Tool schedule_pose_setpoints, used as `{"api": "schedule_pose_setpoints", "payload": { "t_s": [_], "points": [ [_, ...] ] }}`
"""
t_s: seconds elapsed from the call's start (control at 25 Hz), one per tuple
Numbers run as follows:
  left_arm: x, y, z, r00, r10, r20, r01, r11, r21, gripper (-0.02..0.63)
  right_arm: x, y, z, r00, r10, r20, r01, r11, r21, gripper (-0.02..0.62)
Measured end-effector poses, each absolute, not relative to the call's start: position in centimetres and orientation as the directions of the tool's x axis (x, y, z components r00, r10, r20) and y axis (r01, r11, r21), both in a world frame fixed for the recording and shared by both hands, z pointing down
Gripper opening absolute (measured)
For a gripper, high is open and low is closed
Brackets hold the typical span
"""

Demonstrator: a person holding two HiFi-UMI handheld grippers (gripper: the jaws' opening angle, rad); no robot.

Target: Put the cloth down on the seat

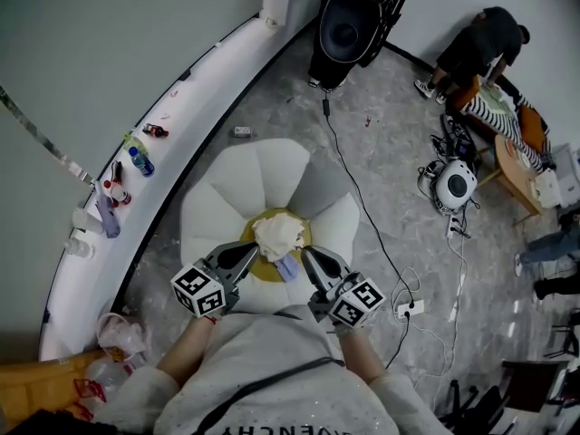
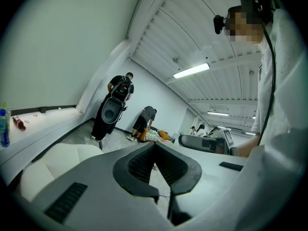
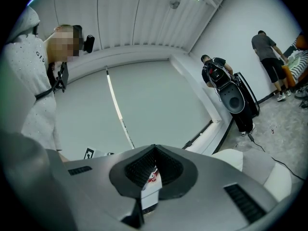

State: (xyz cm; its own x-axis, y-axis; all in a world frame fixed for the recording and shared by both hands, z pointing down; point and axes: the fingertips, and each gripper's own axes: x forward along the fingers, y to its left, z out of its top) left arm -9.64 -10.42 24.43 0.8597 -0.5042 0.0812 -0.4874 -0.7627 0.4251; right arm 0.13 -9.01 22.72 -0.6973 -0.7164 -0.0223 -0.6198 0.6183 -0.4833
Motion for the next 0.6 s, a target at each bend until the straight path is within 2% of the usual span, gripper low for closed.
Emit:
{"api": "schedule_pose_setpoints", "payload": {
  "t_s": [0.6],
  "points": [
    [-10.5, -10.9, 25.3, 0.846, -0.525, 0.087, -0.496, -0.720, 0.485, 0.014, -1.1, -8.3, 24.3, -0.734, -0.679, 0.031, -0.607, 0.634, -0.480, 0.018]
  ]
}}
